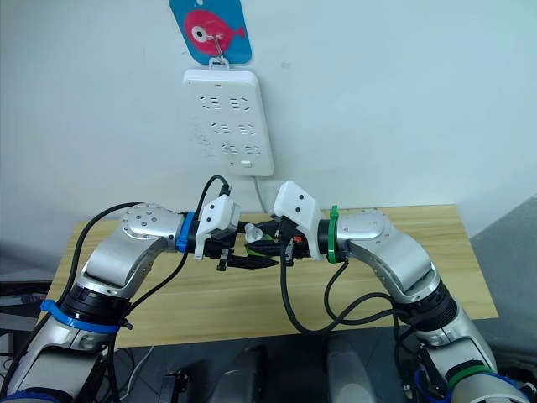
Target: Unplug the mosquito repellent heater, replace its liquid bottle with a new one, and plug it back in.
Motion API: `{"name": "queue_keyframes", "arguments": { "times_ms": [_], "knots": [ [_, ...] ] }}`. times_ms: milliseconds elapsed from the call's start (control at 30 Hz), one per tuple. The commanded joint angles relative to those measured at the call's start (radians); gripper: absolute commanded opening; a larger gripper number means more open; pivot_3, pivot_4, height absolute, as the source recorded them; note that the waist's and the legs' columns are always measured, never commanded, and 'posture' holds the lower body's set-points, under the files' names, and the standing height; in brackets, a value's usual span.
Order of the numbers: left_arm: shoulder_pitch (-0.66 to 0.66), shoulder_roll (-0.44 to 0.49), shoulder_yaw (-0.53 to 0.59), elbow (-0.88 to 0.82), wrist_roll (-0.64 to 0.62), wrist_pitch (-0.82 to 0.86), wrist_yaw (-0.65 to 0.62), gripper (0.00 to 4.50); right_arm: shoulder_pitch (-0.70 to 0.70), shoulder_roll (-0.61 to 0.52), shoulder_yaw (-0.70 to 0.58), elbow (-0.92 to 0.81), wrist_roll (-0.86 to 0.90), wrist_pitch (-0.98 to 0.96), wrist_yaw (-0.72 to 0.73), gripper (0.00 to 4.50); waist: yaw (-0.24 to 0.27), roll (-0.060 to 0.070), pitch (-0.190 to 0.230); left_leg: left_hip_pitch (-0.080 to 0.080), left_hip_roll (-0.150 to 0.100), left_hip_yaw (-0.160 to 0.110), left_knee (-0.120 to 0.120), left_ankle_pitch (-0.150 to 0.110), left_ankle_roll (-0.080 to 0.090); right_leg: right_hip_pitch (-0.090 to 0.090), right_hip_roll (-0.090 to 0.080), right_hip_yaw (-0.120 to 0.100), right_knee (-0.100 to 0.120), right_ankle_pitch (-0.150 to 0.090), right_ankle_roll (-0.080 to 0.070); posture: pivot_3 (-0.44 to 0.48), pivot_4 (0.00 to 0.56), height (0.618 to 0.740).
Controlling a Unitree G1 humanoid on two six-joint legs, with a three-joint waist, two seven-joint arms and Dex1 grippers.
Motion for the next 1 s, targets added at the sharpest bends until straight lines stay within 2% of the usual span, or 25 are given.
{"name": "queue_keyframes", "arguments": {
  "times_ms": [33,133,267,367,667,967,1000],
  "knots": [
    [-0.003,-0.009,0.025,-0.016,-0.008,-0.045,-0.003,2.26,-0.018,0.002,0.000,-0.018,-0.008,-0.039,0.022,1.06,0.000,0.000,-0.006,0.000,0.000,0.000,0.000,0.000,0.000,0.000,0.000,0.000,0.000,0.000,0.000,-0.109,0.153,0.734],
    [-0.004,-0.022,0.050,0.001,-0.035,-0.067,-0.009,2.26,-0.017,0.003,-0.014,-0.009,-0.002,-0.050,0.031,1.06,0.000,0.000,-0.013,0.000,0.000,0.000,0.000,0.000,0.000,0.000,0.000,0.000,0.000,0.000,0.000,-0.107,0.147,0.734],
    [-0.007,-0.015,0.067,0.062,-0.013,-0.119,-0.018,3.57,-0.020,-0.001,-0.047,-0.001,0.011,-0.058,0.043,1.06,-0.002,0.001,-0.022,0.000,0.000,0.000,0.000,0.000,0.000,0.000,0.000,0.000,0.000,0.000,0.000,-0.110,0.142,0.734],
    [0.012,-0.006,0.105,0.083,-0.058,-0.053,-0.016,4.49,-0.027,-0.004,-0.097,0.007,0.041,-0.047,0.052,1.06,-0.002,0.001,-0.032,0.000,0.000,0.000,0.000,0.000,0.000,0.000,0.000,0.000,0.000,0.000,0.000,-0.115,0.139,0.734],
    [0.048,-0.040,0.160,-0.025,-0.162,0.099,0.057,4.50,-0.027,-0.020,-0.172,0.009,0.090,-0.008,0.048,1.06,-0.006,0.001,-0.051,0.000,0.000,-0.001,0.000,0.000,0.000,0.000,0.000,0.000,0.001,0.000,0.000,-0.113,0.128,0.734],
    [0.019,-0.080,0.132,-0.006,-0.139,0.073,0.057,4.50,-0.021,-0.030,-0.164,-0.010,0.107,0.001,0.048,1.06,-0.028,0.001,-0.067,0.001,0.000,-0.001,0.002,0.000,0.000,0.001,0.000,0.000,0.003,0.000,0.000,-0.120,0.122,0.734],
    [0.014,-0.083,0.129,-0.002,-0.140,0.074,0.053,4.31,-0.021,-0.029,-0.163,-0.011,0.108,0.001,0.047,1.06,-0.029,0.001,-0.068,0.001,0.000,-0.001,0.002,0.000,0.000,0.001,0.001,0.000,0.003,0.000,0.000,-0.120,0.122,0.734]
  ]
}}
